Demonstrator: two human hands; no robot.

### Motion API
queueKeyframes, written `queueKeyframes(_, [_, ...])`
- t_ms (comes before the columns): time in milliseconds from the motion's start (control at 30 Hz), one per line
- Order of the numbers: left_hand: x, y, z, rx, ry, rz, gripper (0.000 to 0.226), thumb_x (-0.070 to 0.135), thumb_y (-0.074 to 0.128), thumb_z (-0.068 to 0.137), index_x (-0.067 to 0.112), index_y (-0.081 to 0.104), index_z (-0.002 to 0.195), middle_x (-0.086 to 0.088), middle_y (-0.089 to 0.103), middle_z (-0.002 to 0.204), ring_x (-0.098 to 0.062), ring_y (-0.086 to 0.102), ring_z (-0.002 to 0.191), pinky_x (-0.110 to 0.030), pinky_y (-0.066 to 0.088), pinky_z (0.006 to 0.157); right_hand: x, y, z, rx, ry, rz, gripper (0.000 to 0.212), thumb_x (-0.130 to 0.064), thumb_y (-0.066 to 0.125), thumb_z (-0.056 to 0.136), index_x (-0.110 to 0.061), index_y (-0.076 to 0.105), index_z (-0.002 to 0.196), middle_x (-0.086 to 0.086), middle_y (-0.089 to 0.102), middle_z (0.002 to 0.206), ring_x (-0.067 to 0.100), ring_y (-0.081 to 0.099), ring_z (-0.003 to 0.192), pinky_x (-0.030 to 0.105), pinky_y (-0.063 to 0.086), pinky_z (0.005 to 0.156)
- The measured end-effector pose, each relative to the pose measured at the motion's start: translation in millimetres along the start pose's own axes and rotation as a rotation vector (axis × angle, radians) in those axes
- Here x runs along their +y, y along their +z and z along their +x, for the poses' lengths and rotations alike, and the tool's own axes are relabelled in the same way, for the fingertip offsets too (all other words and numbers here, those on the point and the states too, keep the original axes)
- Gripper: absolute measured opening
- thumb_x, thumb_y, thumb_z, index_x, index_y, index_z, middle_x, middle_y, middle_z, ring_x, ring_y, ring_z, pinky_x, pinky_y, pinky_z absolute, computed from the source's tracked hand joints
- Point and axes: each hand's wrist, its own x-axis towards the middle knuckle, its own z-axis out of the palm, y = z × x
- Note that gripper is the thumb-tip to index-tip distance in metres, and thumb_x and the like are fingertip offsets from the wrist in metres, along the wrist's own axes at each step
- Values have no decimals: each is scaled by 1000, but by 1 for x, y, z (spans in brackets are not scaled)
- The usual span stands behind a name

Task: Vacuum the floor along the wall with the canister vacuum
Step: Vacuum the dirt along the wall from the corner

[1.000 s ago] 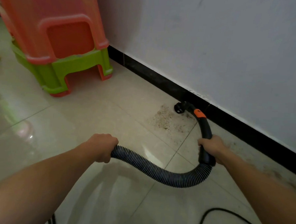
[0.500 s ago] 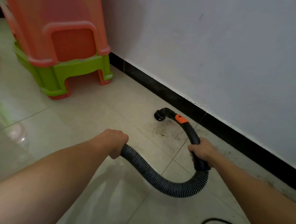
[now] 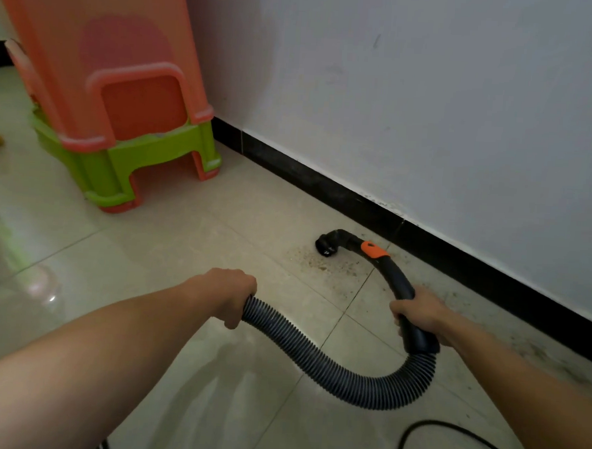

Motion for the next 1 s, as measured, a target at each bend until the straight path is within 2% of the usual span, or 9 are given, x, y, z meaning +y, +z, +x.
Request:
queueKeyframes(100, [3, 1, -1, 15, 10, -17, 34, 20, 76, 66, 24, 52, 89, 4, 55, 82, -18, 58, 77, -28, 42, 59, 3, -6, -6, 79, 17, -36, 30, -7, 69, 79, -12, 46, 99, 20, 68, 86, 31, 70, 74, 48, 61, 71])
queueKeyframes(233, [-2, 2, -7, -30, -7, -67, 34, 21, 78, 64, 26, 52, 86, 4, 56, 80, -18, 62, 77, -29, 47, 59, 5, -3, -19, -113, 7, -6, 34, -1, 69, 77, -9, 47, 102, 19, 67, 79, 26, 67, 57, 35, 58, 52])
queueKeyframes(300, [-4, 5, -12, -64, -17, -80, 34, 21, 78, 64, 26, 53, 86, 3, 58, 83, -18, 64, 78, -30, 51, 61, 8, 1, -20, -73, -27, 17, 31, -1, 68, 78, -9, 50, 101, 20, 67, 79, 29, 67, 61, 40, 61, 58])
queueKeyframes(367, [-10, 5, -16, -42, -29, -67, 32, 21, 77, 65, 26, 50, 81, 4, 56, 79, -18, 62, 76, -29, 47, 58, 10, 9, -17, 41, -51, 1, 27, -4, 68, 79, -8, 50, 99, 21, 69, 81, 33, 69, 68, 48, 62, 69])
queueKeyframes(500, [-15, 10, -23, -56, -33, -56, 32, 20, 77, 65, 27, 48, 76, 5, 54, 76, -18, 60, 74, -29, 45, 58, 0, 21, -18, -99, -82, -29, 29, -5, 69, 79, -4, 53, 104, 16, 69, 73, 26, 68, 58, 36, 60, 56])
queueKeyframes(667, [-23, 13, -30, -66, -60, -13, 33, 19, 76, 68, 23, 55, 94, 1, 59, 88, -19, 62, 82, -29, 46, 64, -18, 36, -10, 64, -142, -140, 30, -16, 70, 79, -11, 52, 103, 16, 69, 91, 31, 68, 82, 45, 59, 77])
queueKeyframes(800, [-27, 18, -33, -104, -70, -71, 34, 20, 77, 65, 25, 53, 89, 3, 56, 85, -19, 61, 83, -30, 47, 64, -25, 34, -13, -159, -155, -71, 29, -5, 67, 78, -6, 54, 103, 16, 68, 76, 27, 66, 63, 41, 60, 65])
queueKeyframes(900, [-24, 21, -32, -107, -58, -83, 33, 21, 77, 65, 26, 52, 86, 4, 55, 82, -19, 61, 81, -31, 48, 64, -22, 29, -15, -79, -169, -111, 29, -7, 69, 78, -9, 53, 103, 20, 69, 84, 34, 69, 75, 48, 61, 73])
queueKeyframes(1000, [-28, 22, -33, -116, -55, -87, 31, 24, 77, 64, 27, 53, 82, 6, 56, 77, -17, 60, 75, -28, 45, 58, -13, 20, -28, -175, -146, -116, 29, -5, 68, 77, -7, 53, 102, 17, 69, 73, 26, 68, 58, 33, 57, 54])
